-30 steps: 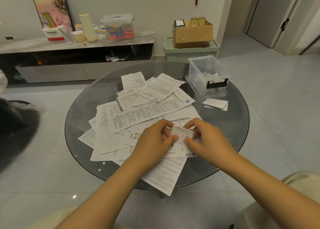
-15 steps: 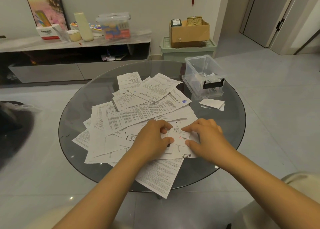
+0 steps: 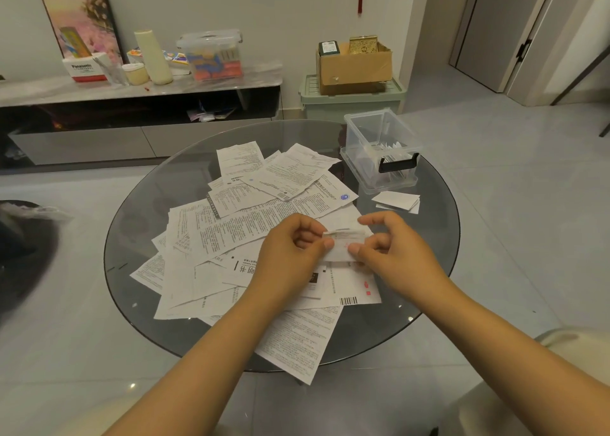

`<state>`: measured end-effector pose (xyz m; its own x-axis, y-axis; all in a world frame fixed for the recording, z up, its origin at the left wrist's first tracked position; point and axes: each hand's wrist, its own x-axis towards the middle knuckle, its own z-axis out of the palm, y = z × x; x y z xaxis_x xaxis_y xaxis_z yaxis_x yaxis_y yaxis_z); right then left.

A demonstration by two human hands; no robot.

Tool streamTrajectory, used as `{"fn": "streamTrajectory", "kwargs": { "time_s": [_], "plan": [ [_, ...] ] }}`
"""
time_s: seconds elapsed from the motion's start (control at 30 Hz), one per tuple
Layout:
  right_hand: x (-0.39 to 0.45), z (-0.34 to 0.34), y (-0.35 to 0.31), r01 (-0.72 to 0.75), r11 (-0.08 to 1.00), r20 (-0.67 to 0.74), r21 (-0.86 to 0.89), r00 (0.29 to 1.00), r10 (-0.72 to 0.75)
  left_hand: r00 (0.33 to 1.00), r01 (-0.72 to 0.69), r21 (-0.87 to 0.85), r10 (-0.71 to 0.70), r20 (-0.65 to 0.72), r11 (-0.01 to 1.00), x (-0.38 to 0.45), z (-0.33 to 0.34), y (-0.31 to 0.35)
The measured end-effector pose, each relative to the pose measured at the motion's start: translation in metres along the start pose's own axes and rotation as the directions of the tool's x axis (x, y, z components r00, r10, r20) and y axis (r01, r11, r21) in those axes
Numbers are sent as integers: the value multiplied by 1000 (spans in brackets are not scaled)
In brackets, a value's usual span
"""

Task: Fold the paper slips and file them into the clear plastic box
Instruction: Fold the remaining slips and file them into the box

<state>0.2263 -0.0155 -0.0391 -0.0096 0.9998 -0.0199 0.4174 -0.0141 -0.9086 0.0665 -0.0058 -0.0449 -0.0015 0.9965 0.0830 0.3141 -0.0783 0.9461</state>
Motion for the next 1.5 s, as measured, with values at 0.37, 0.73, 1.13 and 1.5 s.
{"fn": "streamTrajectory", "kwargs": {
  "time_s": [0.37, 0.73, 1.13, 1.5],
  "plan": [
    [3, -5, -5, 65, 992, -99, 108, 994, -55, 981, 180, -106, -171, 94, 978, 4, 9, 9],
    [46, -36, 3, 108, 989, -371, -105, 918, -140, 998, 58, -3, -58, -9, 998, 7, 16, 10],
    [71, -36, 38, -33, 925, -423, -378, 895, -141, 978, -104, 354, 161, -136, 930, 10, 3, 1],
    [49, -32, 26, 45, 872, -423, -488, 862, -281, 999, 26, 854, -41, -5, 520, 37, -22, -22]
  ]
}}
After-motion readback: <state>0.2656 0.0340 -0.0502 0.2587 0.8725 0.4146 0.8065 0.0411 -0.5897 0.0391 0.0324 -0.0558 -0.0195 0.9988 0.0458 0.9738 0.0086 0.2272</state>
